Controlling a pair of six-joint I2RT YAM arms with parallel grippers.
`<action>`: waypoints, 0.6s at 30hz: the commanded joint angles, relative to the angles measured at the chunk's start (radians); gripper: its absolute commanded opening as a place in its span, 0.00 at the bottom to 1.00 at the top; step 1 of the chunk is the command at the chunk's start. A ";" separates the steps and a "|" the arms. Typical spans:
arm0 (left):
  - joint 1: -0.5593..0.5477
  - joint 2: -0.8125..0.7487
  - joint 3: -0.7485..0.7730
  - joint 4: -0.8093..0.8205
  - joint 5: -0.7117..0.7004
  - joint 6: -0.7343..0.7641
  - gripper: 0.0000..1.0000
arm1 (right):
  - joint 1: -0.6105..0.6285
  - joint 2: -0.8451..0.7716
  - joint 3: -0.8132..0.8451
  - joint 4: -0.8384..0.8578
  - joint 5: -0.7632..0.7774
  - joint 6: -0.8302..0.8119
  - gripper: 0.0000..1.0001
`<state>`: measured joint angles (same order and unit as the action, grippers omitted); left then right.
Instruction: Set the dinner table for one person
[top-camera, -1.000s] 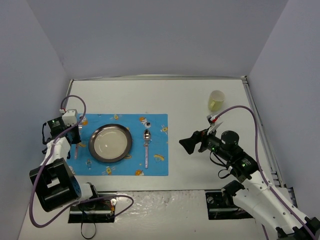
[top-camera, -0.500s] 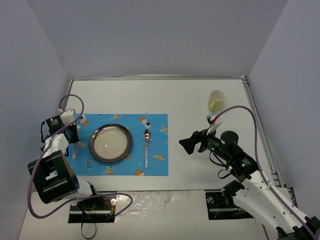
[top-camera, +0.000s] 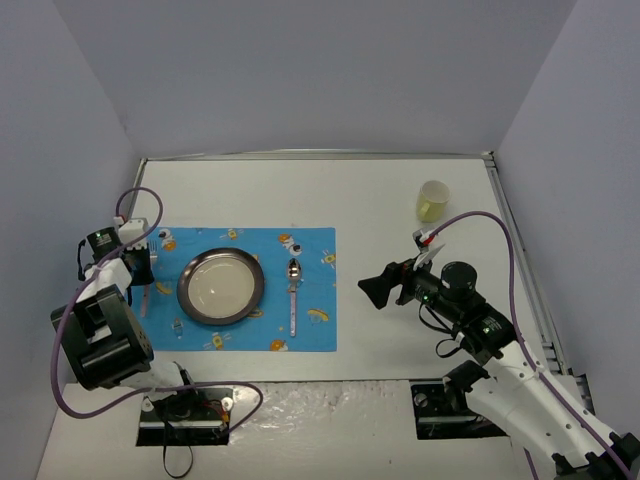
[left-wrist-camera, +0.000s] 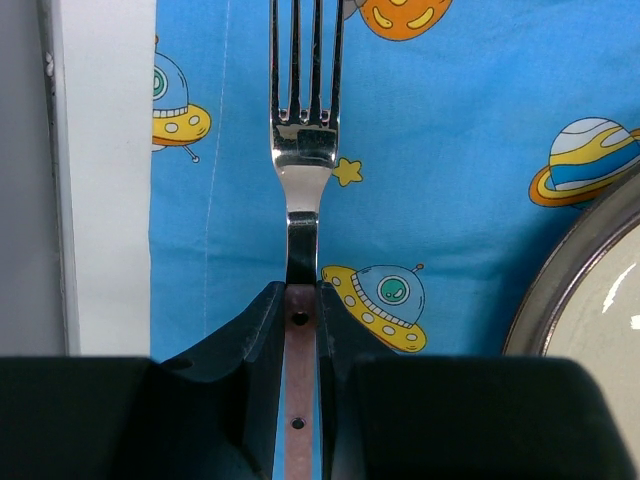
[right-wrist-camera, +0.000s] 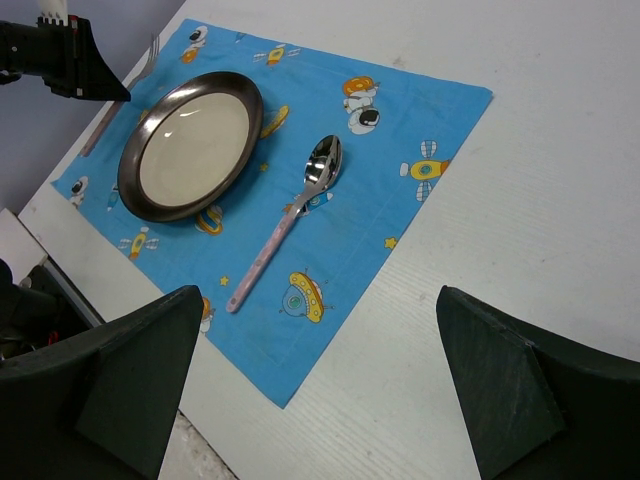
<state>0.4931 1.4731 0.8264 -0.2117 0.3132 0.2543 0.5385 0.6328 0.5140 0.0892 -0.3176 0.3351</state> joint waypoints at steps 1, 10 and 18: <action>0.004 0.002 0.067 -0.010 -0.002 0.026 0.00 | 0.009 0.001 0.003 0.057 0.017 -0.016 1.00; 0.004 0.041 0.095 -0.039 -0.013 0.029 0.03 | 0.009 0.002 0.004 0.057 0.018 -0.018 1.00; 0.004 0.082 0.126 -0.067 -0.005 0.033 0.11 | 0.011 0.005 0.008 0.054 0.022 -0.019 1.00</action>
<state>0.4931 1.5570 0.8879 -0.2735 0.3057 0.2615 0.5385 0.6331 0.5140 0.0856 -0.3108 0.3344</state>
